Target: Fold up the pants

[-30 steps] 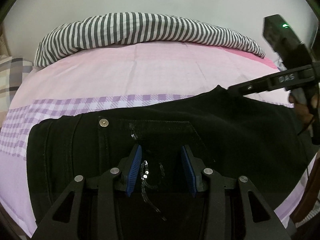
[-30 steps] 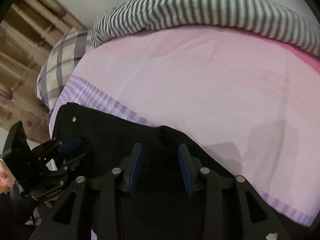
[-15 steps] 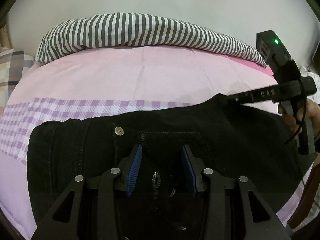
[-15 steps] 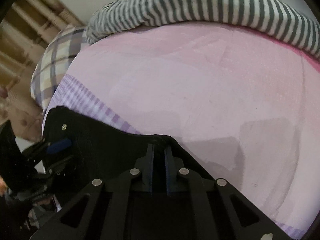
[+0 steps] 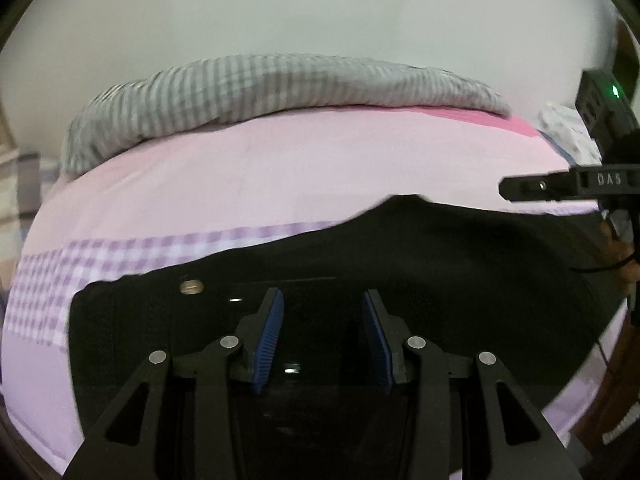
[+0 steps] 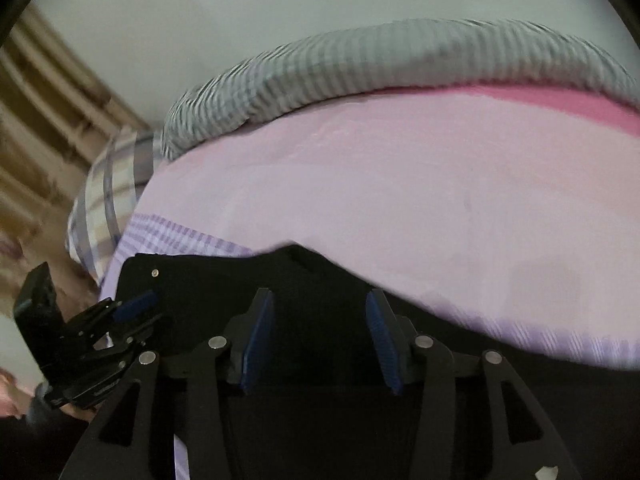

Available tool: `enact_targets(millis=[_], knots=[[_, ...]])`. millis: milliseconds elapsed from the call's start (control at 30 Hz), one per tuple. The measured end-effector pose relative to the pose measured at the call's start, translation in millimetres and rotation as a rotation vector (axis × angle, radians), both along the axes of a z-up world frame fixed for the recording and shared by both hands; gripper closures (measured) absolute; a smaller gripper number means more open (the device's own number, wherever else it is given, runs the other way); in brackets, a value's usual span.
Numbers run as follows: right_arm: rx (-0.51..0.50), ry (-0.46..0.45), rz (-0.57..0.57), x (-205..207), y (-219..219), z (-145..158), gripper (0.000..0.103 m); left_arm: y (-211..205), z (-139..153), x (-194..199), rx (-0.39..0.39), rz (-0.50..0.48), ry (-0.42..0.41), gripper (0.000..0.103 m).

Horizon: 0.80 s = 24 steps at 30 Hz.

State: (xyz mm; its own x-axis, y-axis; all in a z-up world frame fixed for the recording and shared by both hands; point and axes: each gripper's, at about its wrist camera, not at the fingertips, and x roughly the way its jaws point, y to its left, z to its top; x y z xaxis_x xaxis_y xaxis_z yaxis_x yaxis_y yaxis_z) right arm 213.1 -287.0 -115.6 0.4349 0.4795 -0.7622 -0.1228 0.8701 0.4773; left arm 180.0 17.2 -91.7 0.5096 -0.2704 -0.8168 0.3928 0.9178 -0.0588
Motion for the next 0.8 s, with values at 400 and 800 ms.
enact_targets(millis=[400, 800], knots=[[-0.017, 0.096, -0.411, -147.0, -177.5, -38.8, 0.057, -111.0, -10.6, -39.8, -0.022, -0.25, 0.084, 0.059], [-0.044, 0.121, -0.65, -248.5, -338.7, -47.8, 0.057, -178.7, -14.3, -49.8, 0.003, -0.317, 0.139, 0.059]])
